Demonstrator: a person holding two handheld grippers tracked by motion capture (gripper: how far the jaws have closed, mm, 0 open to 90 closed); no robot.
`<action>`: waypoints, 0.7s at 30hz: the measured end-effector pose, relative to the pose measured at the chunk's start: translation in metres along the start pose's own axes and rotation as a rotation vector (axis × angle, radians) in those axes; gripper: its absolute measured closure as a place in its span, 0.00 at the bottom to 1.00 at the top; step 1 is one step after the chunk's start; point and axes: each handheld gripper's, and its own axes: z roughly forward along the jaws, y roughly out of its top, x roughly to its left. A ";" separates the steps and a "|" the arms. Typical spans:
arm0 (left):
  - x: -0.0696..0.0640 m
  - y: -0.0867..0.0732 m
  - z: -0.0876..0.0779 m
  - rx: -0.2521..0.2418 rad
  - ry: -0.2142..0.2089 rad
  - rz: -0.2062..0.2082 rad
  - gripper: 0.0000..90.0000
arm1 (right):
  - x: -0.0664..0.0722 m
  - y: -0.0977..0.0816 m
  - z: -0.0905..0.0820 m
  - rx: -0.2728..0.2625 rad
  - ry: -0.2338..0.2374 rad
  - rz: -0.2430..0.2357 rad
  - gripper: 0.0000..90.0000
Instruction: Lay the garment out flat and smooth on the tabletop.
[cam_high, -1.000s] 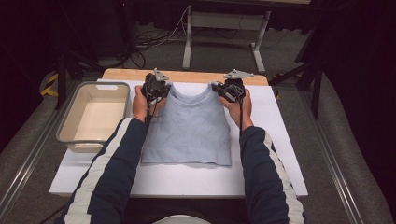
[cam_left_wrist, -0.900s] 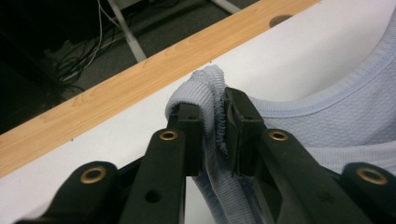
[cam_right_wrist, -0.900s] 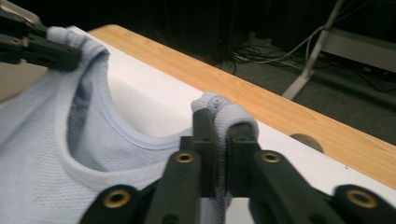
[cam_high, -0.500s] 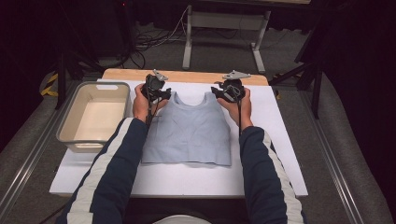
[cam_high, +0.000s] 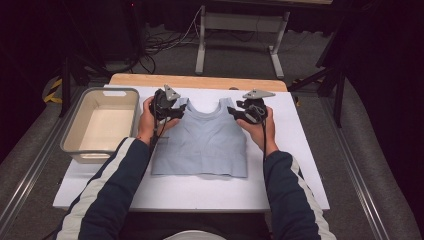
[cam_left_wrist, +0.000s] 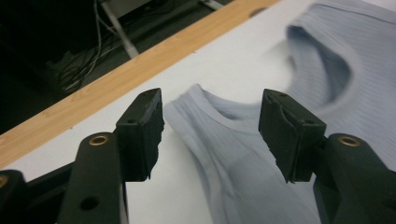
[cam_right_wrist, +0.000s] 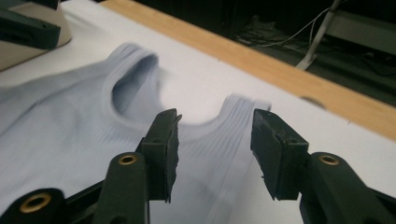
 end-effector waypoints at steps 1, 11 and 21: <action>-0.003 -0.004 -0.005 -0.007 -0.015 0.010 0.45 | 0.002 -0.005 -0.004 0.010 0.009 -0.002 0.58; -0.031 -0.062 -0.049 -0.015 -0.123 0.101 0.42 | 0.000 -0.070 -0.037 0.090 0.097 0.084 0.49; -0.044 -0.105 -0.064 0.027 -0.207 0.117 0.26 | -0.004 -0.095 -0.029 0.171 0.157 0.156 0.40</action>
